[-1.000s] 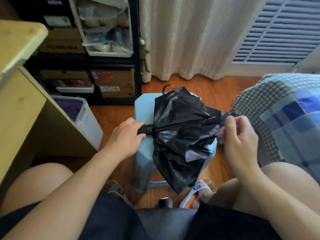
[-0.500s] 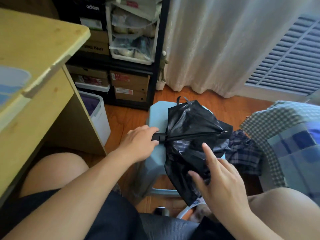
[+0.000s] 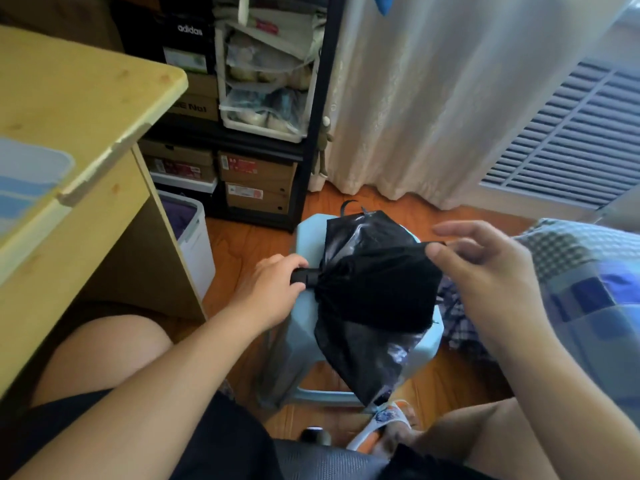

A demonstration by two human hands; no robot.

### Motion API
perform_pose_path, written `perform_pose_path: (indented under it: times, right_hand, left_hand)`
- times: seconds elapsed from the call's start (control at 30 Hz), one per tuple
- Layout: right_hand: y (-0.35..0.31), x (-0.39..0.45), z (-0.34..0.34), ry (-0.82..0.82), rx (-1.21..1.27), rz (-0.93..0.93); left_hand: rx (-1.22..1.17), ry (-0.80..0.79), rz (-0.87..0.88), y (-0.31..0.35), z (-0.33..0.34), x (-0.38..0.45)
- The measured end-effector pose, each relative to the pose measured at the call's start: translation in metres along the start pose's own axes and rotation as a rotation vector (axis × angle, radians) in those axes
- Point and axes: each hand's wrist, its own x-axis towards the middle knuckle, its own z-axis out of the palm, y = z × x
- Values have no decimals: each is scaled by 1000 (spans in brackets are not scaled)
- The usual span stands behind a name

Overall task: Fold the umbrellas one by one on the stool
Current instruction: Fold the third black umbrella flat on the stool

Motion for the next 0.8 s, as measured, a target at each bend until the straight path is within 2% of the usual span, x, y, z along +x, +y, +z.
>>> perform_pose_path:
  times: [0.1,0.2,0.27,0.37,0.47,0.63,0.7,0.8]
  right_hand:
    - [16,-11,1,18,27,37]
    - [24,-17,3,54,99,58]
    - [29,-18,4,64,114,74]
    - [31,-18,4,74,130,89]
    - [29,-16,3,75,159,103]
    - [24,-15,2,31,140,71]
    - [22,-12,2,47,111,33]
    - [20,-6,3,121,118,-32]
  left_hand:
    - [123,83,3,11,10,-5]
    - [-81,216,167,29,9,-16]
    - [-281,135,172,38,7,-26]
    - [-412,21,116,44,5,-34]
    - [-487,54,111,49,4,-33]
    - [-745,99,72,58,1,-35]
    - [-674,233,176,59,-1,-39]
    - [-371,577,494,54,-2,-39]
